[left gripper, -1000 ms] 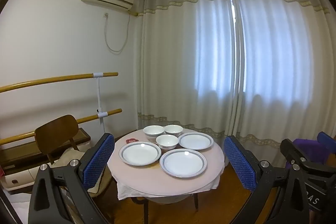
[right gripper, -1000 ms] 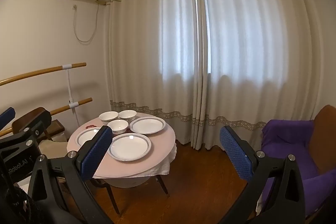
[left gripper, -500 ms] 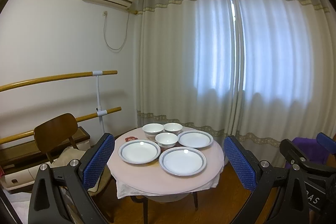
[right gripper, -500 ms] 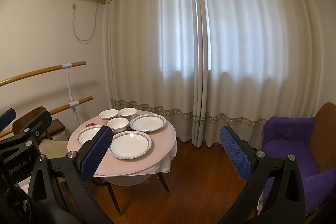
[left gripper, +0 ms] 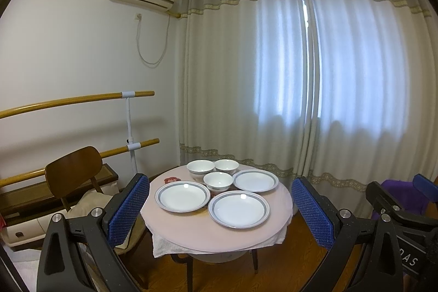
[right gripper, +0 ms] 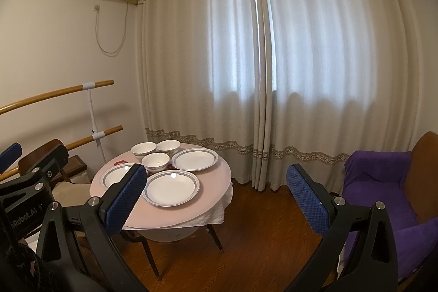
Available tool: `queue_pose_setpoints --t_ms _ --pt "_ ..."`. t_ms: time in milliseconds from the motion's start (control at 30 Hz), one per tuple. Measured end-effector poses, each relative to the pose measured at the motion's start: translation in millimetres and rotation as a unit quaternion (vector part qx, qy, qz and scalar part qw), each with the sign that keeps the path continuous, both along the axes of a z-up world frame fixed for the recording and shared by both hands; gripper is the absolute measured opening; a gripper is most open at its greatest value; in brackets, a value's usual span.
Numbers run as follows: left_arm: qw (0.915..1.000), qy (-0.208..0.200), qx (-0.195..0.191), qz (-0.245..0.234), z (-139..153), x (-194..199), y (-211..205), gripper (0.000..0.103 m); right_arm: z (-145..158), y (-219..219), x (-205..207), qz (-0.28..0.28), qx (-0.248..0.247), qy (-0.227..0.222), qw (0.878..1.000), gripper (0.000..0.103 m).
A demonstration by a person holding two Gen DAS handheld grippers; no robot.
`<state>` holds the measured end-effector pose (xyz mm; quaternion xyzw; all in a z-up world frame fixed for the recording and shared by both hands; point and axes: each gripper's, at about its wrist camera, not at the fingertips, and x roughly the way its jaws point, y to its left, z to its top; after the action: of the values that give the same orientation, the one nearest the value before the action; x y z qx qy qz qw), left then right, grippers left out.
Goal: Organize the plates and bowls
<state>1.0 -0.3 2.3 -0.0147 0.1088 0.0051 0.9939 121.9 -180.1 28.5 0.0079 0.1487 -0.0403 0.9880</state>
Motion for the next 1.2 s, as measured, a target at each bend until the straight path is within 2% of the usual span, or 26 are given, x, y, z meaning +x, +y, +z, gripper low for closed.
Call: queue_pose_setpoints --t_ms 1200 --pt "0.9998 0.005 -0.009 0.02 -4.3 1.1 5.8 0.102 -2.2 22.3 10.3 0.027 0.006 0.006 1.0 0.103"
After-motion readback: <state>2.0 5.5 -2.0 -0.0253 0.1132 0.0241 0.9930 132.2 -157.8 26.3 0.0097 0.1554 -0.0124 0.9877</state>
